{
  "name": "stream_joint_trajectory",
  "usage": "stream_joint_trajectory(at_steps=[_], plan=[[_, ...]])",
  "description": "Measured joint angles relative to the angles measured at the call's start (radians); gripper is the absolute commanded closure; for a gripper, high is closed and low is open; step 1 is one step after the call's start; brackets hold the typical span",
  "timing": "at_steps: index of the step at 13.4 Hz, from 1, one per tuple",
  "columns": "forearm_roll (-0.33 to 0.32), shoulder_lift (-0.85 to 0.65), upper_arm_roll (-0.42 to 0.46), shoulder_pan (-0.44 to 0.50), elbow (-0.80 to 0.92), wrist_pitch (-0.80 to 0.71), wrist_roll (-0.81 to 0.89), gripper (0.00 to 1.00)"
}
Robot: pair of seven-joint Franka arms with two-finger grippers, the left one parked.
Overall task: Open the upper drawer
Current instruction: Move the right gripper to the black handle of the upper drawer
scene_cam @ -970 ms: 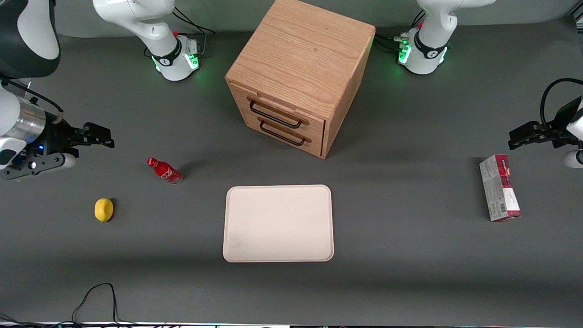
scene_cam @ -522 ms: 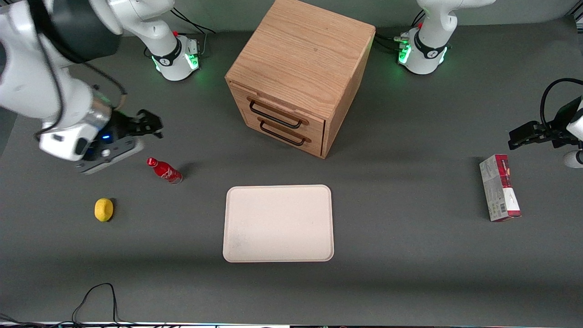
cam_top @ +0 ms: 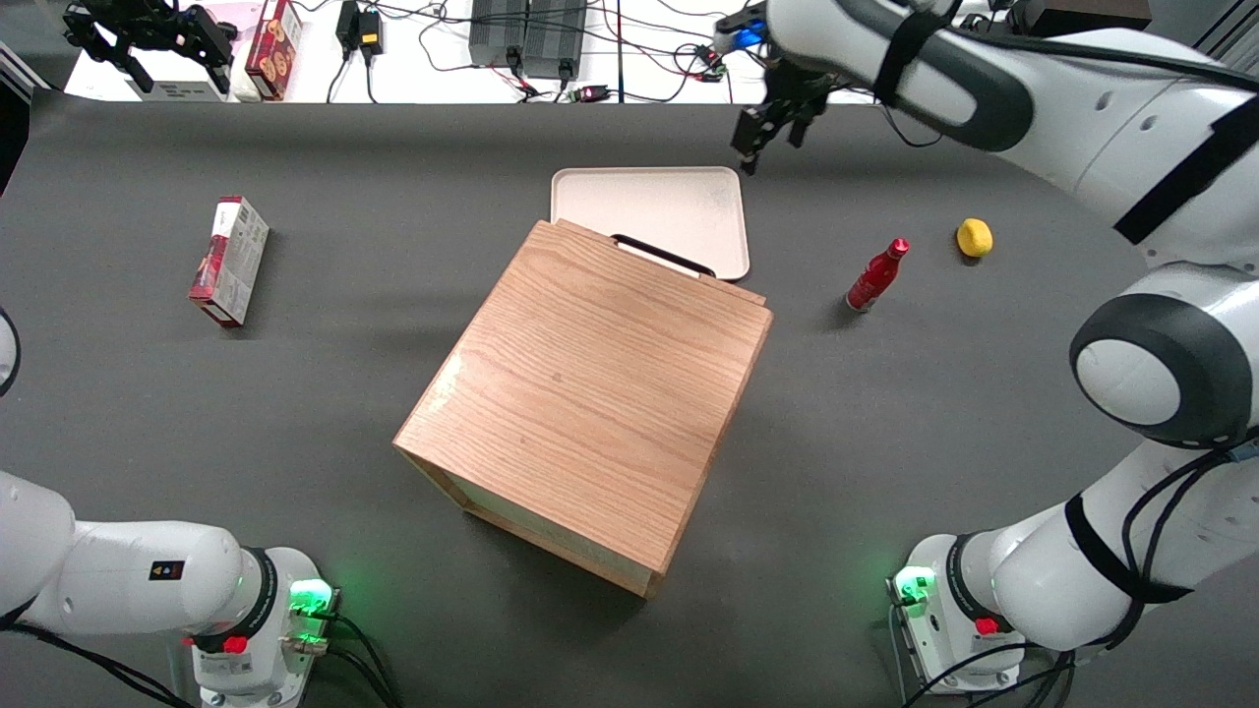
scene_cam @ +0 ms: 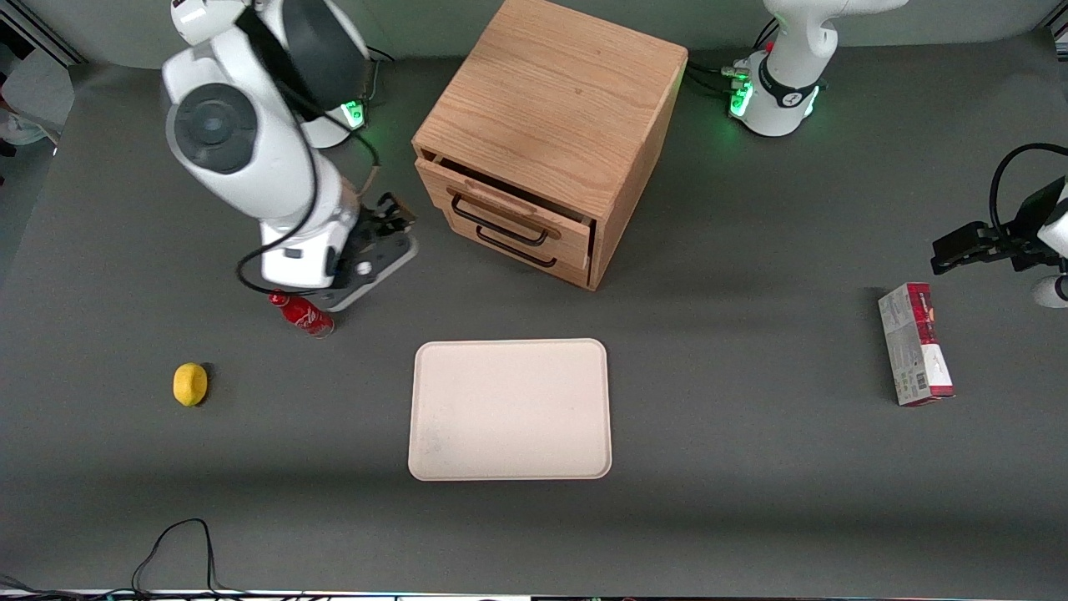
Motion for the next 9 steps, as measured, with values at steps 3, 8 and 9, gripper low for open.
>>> stream_joint_trajectory(at_steps=[3,8,9], plan=[[0.000,0.063,0.050,0.004,0.046,0.014,-0.050,0.00],[0.037,0.130,0.082,0.004,0.058,0.043,-0.182,0.00],[0.039,0.139,0.087,0.004,0.060,0.046,-0.191,0.00]])
